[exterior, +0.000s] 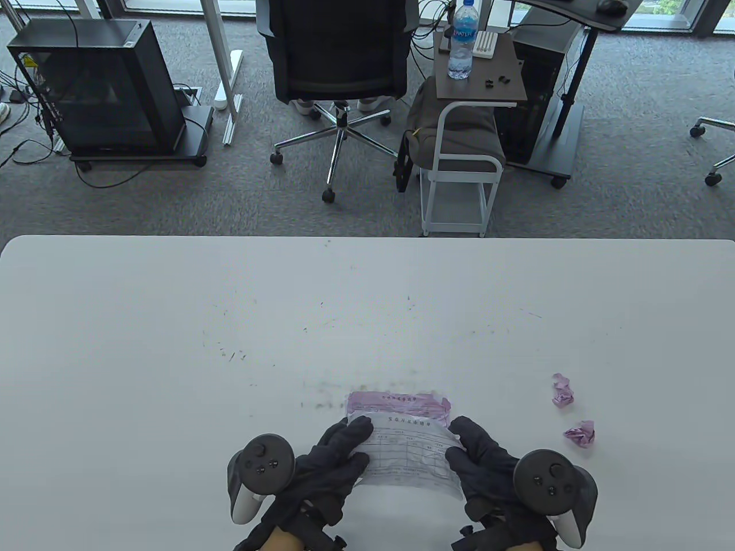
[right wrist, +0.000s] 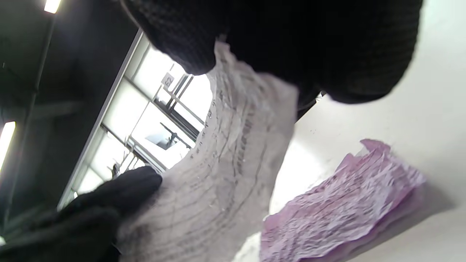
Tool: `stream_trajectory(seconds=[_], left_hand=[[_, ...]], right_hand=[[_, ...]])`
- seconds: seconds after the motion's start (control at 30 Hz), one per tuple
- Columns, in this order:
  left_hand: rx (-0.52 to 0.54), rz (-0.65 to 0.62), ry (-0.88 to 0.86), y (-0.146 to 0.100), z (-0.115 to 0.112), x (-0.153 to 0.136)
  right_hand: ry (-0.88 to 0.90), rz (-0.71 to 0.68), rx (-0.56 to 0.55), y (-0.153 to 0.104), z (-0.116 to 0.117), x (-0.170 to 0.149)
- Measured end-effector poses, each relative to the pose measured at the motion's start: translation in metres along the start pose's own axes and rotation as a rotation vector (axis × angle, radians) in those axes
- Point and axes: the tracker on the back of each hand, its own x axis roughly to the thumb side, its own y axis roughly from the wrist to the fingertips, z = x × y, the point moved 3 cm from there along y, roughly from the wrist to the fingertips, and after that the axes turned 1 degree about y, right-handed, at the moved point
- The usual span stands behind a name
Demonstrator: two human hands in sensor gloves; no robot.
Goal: Flatten crumpled invoices and stack
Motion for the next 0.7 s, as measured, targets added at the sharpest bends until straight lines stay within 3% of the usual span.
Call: stream_trajectory(seconds=[0.27, 0.47, 0.7], left_hand=[[0.064, 0.073, 0.211, 0.018, 0.008, -0.002], [0.017, 0.105, 0.422, 0.046, 0.003, -0.021], [-0.09, 0.172, 0.483, 0.085, -0.001, -0.044]], right_hand=[[-0.37, 0.007, 0.086, 0.032, 0.018, 0.017], [-0.438, 0.052, 0.156, 0.069, 0.045, -0.01], [-0.489, 0.133, 0.214, 0.1, 0.071, -0.047]])
